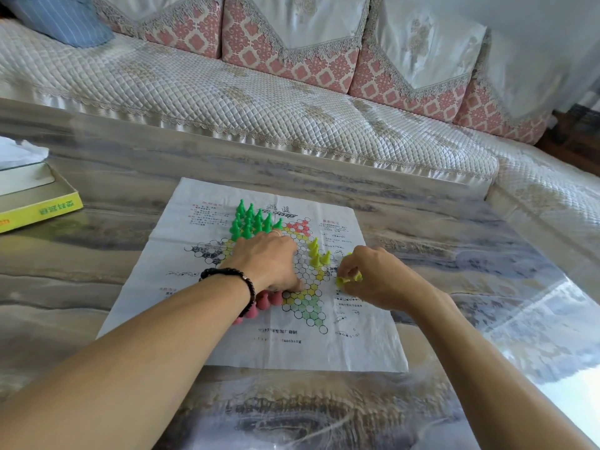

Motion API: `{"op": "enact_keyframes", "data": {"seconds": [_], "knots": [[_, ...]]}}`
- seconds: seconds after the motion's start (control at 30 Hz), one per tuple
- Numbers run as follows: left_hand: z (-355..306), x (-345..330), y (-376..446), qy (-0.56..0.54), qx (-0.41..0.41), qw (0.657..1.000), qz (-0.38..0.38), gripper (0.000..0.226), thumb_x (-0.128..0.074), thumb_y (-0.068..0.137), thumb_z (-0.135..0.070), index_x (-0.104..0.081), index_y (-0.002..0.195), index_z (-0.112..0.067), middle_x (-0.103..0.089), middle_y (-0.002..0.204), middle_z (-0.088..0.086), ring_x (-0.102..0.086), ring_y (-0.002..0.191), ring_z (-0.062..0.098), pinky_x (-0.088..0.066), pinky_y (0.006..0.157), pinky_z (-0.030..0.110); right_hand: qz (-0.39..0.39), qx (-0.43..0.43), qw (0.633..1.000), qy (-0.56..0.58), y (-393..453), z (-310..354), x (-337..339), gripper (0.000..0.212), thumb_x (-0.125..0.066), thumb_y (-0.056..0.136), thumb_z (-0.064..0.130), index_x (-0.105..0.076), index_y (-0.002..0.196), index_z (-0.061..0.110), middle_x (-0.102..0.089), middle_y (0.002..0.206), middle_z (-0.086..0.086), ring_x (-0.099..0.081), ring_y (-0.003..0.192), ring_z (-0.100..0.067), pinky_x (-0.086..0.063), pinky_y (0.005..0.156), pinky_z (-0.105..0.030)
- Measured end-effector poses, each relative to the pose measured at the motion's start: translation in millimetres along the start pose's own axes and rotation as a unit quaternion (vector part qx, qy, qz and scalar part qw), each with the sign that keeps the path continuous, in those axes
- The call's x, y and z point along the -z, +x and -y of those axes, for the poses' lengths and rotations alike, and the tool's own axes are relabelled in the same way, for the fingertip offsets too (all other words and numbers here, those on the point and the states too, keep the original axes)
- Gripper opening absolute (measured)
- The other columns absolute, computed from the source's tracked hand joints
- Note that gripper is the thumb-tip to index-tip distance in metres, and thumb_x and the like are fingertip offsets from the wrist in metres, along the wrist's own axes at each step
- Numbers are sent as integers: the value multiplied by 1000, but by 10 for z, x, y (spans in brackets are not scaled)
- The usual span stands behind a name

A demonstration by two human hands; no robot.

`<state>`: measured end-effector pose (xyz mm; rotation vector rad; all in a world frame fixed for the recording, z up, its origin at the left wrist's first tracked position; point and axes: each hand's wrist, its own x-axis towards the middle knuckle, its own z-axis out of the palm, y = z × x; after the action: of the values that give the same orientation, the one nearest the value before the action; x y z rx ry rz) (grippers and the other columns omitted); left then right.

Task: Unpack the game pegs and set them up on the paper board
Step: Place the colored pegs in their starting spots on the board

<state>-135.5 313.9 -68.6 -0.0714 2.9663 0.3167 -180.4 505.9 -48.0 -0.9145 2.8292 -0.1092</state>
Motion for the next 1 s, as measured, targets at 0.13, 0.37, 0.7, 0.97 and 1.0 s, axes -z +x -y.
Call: {"op": "enact_keyframes", "data": {"seconds": [0.13,0.37,0.7,0.97,1.0], "knots": [[-1,-7,10,0,1,1000,2,64,-71,74,-64,-59,124,-26,-54,124,-3,-61,100,17,-48,80,35,-43,-1,998,45,16,40,26,15,-60,88,26,-66,99,18,-68,93,6,-62,80,-12,-53,73,-30],[15,-19,5,-3,-4,1000,-3,65,-70,73,-65,-60,123,-25,-59,120,-4,-64,97,17,-49,78,35,-31,14,999,24,146,189,-36,10,-63,83,14,-73,83,11,-70,77,-2,-65,76,-17,-56,69,-34],[20,-19,5,-4,-7,1000,-11,59,-71,73,-65,-62,116,-26,-54,123,-2,-59,102,19,-50,82,38,-35,4,997,63,141,212,-12,12,-63,84,14,-73,92,16,-67,83,6,-62,77,-9,-55,70,-25],[28,-34,11,-13,-10,1000,-17,63,-71,74,-63,-59,123,-24,-52,127,-1,-55,111,20,-48,83,38,-73,3,996,43,209,214,-111,9,-64,85,23,-71,87,18,-69,81,5,-62,77,-13,-56,74,-34],[29,-37,13,-14,-11,1000,-18,65,-71,74,-63,-58,125,-25,-52,128,-1,-55,112,20,-48,84,39,-74,0,996,43,222,211,-122,9,-64,85,24,-71,86,18,-69,81,5,-62,77,-13,-56,73,-36]]}}
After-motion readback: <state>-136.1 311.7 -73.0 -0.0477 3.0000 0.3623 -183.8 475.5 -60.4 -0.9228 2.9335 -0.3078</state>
